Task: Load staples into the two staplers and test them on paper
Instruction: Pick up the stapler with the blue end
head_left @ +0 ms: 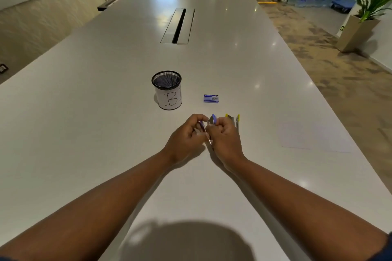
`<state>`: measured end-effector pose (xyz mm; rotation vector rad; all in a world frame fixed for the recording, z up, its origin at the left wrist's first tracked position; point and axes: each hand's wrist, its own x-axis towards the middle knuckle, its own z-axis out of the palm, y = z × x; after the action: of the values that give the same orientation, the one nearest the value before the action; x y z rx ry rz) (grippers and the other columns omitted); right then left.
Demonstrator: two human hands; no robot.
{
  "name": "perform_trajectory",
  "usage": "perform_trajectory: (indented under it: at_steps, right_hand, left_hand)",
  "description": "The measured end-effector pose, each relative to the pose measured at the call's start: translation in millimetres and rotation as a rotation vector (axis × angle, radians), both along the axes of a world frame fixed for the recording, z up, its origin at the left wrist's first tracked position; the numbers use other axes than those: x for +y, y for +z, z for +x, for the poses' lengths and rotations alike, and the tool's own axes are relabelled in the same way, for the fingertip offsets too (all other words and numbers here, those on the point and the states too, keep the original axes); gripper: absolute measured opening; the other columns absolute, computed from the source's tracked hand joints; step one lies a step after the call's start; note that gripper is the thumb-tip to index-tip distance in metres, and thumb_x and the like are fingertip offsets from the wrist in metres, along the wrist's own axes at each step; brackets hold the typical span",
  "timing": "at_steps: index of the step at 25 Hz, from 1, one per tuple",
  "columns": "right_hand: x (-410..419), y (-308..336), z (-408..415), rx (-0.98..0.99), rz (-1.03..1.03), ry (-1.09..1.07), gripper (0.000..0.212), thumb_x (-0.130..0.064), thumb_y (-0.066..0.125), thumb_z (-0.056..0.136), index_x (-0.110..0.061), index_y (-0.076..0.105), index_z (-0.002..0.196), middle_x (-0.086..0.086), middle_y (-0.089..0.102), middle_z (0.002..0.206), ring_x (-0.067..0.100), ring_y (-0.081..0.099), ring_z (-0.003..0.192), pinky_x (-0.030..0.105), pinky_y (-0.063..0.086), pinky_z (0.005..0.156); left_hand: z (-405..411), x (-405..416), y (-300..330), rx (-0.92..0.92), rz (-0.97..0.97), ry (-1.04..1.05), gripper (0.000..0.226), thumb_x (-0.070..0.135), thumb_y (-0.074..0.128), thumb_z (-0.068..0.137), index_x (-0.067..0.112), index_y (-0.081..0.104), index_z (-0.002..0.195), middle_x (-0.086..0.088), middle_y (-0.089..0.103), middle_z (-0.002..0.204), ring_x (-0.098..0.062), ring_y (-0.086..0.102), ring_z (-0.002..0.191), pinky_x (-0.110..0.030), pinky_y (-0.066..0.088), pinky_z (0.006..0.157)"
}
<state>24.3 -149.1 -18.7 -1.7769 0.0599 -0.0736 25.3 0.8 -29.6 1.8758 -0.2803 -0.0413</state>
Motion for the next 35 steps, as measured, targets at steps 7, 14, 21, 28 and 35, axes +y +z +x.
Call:
perform_trajectory:
  at_steps: [7,14,21,28,35]
  right_hand:
    - [3.9,-6.5,-4.1,-0.146,-0.231,0.092,0.026,-0.054,0.049,0.09,-0.029,0.055,0.092,-0.016,0.059,0.058,0.003,0.054,0.053,0.04,0.05,0.059]
    - [8.7,-8.5,-14.2,-0.265,-0.343,0.109,0.041,-0.063,0.034,0.099,-0.024,0.046,0.102,-0.013,0.057,0.06,0.005,0.055,0.054,0.034,0.047,0.053]
    - [8.0,-4.9,-14.8,-0.37,-0.138,-0.042,0.016,-0.018,0.046,0.105,-0.014,0.041,0.091,-0.011,0.039,0.068,0.0,0.044,0.056,0.019,0.038,0.05]
    - [6.2,-1.0,-20.2,-0.348,-0.123,-0.081,0.021,-0.022,0.058,0.101,-0.02,0.041,0.089,-0.009,0.045,0.074,0.004,0.044,0.06,0.014,0.037,0.056]
    - [-13.5,-11.4,-43.3,-0.29,-0.311,-0.07,0.027,-0.021,0.076,0.086,-0.024,0.051,0.077,-0.008,0.059,0.064,0.01,0.057,0.059,0.02,0.044,0.056]
  left_hand:
    - [-2.6,-11.5,6.3,0.035,0.061,0.212,0.026,0.045,0.036,0.097,0.034,0.052,0.079,0.013,0.056,0.069,-0.014,0.051,0.068,-0.053,0.05,0.074]
    - [-7.4,-19.7,4.3,-0.069,0.148,0.386,0.033,0.04,0.03,0.101,0.022,0.051,0.084,0.005,0.057,0.073,-0.019,0.056,0.07,-0.042,0.051,0.068]
    - [-2.0,-15.7,4.5,-0.049,-0.028,0.445,0.031,0.027,0.037,0.11,0.022,0.05,0.082,0.006,0.053,0.069,-0.001,0.051,0.058,-0.017,0.043,0.057]
    - [13.5,-5.3,3.5,0.033,-0.136,0.543,0.023,0.019,0.042,0.106,0.017,0.064,0.101,0.005,0.064,0.084,0.0,0.061,0.069,-0.012,0.045,0.059]
    - [21.4,-5.2,-1.4,0.111,-0.135,0.611,0.023,0.015,0.047,0.103,0.013,0.07,0.104,-0.016,0.071,0.093,-0.022,0.062,0.069,-0.028,0.048,0.054]
